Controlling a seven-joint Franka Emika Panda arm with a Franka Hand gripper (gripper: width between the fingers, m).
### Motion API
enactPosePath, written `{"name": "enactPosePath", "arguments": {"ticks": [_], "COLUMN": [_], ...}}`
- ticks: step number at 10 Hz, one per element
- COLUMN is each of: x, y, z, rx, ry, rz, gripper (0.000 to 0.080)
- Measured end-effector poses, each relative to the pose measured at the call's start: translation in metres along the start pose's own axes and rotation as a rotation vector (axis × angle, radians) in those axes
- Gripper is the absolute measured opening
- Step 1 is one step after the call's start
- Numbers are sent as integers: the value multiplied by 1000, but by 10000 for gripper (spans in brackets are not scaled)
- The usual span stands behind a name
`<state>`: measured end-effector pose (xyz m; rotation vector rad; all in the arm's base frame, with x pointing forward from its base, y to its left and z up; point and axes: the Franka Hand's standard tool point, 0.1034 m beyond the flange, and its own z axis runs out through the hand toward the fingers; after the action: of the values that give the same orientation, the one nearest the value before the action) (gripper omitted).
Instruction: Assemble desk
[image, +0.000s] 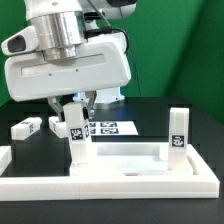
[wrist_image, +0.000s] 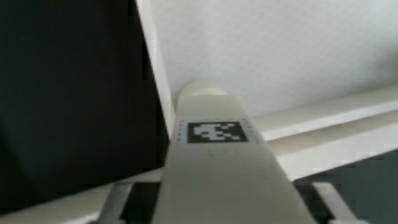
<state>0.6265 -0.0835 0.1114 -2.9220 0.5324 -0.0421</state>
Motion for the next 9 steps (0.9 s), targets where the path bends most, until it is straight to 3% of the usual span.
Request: {"name": "enactPosePath", "arguments": {"ticks": [3, 4, 5, 6, 7, 9], "x": [4, 6, 6, 7, 6, 4], "y": [-11, -14, -18, -21, -24, -36], "z": [4, 5, 7, 8, 10, 12], "rx": [1, 25, 77, 108, 118, 104], "ry": [2, -1, -22, -37, -41, -30], "rz": [392, 632, 894, 1048, 1187, 1189], "gripper": [288, 288, 290, 290, 290, 290]}}
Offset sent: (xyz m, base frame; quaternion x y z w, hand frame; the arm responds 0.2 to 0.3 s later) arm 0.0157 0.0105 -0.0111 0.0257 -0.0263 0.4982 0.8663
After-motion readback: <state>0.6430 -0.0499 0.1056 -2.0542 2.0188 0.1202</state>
